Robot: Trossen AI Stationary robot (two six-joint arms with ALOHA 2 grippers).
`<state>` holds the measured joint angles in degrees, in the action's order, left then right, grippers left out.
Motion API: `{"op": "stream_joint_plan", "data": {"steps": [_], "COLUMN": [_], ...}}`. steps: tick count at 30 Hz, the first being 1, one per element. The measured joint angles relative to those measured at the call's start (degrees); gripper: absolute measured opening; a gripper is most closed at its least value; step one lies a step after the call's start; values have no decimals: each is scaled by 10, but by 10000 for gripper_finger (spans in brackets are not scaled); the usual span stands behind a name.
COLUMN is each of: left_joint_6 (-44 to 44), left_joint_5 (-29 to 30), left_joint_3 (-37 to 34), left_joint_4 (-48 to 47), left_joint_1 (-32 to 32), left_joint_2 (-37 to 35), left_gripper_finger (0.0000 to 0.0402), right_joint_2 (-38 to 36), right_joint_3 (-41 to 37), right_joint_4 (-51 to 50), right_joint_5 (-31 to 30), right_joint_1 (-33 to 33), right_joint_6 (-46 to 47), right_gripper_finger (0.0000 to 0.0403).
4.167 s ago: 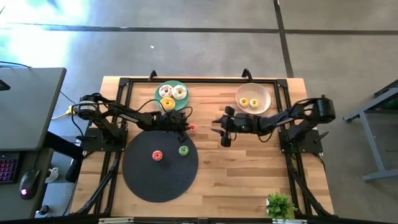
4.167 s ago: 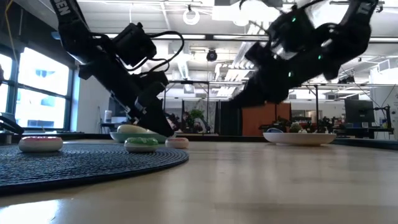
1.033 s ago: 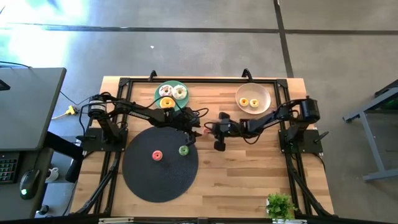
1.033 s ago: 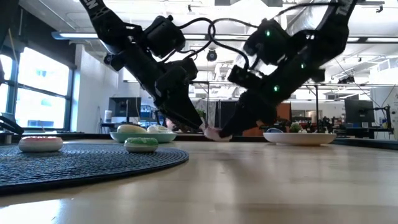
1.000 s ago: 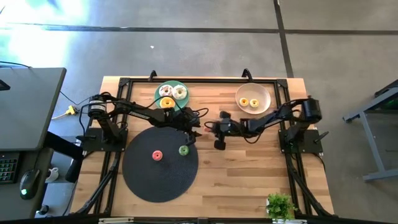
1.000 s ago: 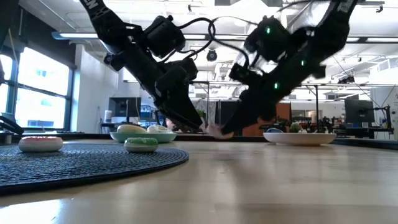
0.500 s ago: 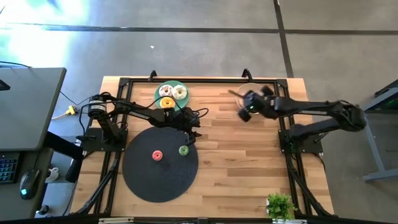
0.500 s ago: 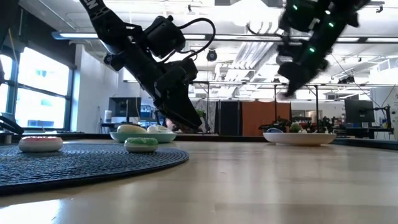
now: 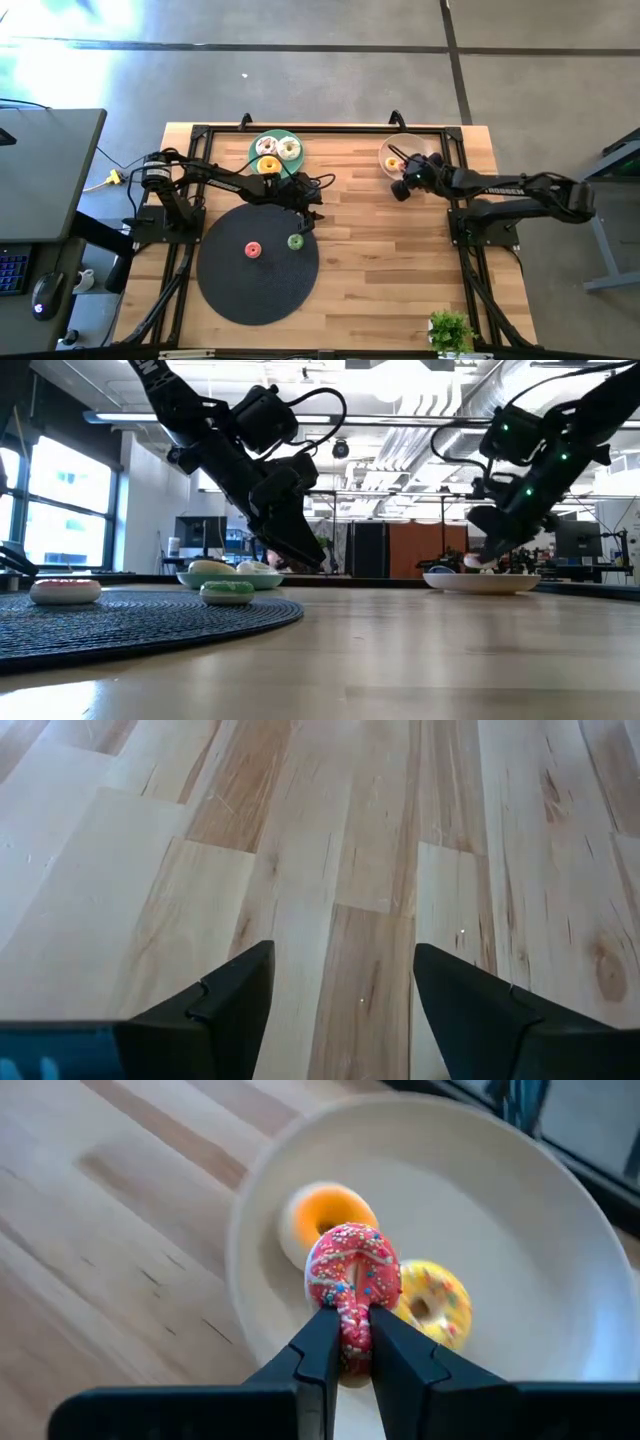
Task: Pick & Place donuts
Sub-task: Put the top small pink donut on the white plate, then put the small green donut on the white plate
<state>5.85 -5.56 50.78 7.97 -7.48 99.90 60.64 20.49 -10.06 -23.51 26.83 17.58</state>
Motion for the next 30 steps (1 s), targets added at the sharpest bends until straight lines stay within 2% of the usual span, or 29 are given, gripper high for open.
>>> {"op": "stream_joint_plan", "data": {"steps": [5,9,16,20,24,30], "left_joint_6": [0,0,0,-8,-35,-46], "left_joint_5": [0,-1,-3,-18,-29,-18], "left_joint_3": [0,0,0,0,-1,-1], "left_joint_4": [0,0,0,-1,-30,-126], "left_joint_1": [0,0,0,0,0,0], "left_joint_2": [0,0,0,0,-27,-118], "left_gripper_finger": [239,239,239,239,239,239], "right_joint_2": [0,0,0,0,0,1], "right_joint_3": [-4,-4,-4,-3,26,106], "right_joint_4": [-3,-2,-4,-5,-13,-12], "right_joint_5": [12,-14,45,32,26,106], "right_joint_1": [11,11,11,11,10,-30], "right_joint_6": [-49,-65,-60,-67,-76,-76], "right_gripper_finger": [55,79,133,158,169,166]}}
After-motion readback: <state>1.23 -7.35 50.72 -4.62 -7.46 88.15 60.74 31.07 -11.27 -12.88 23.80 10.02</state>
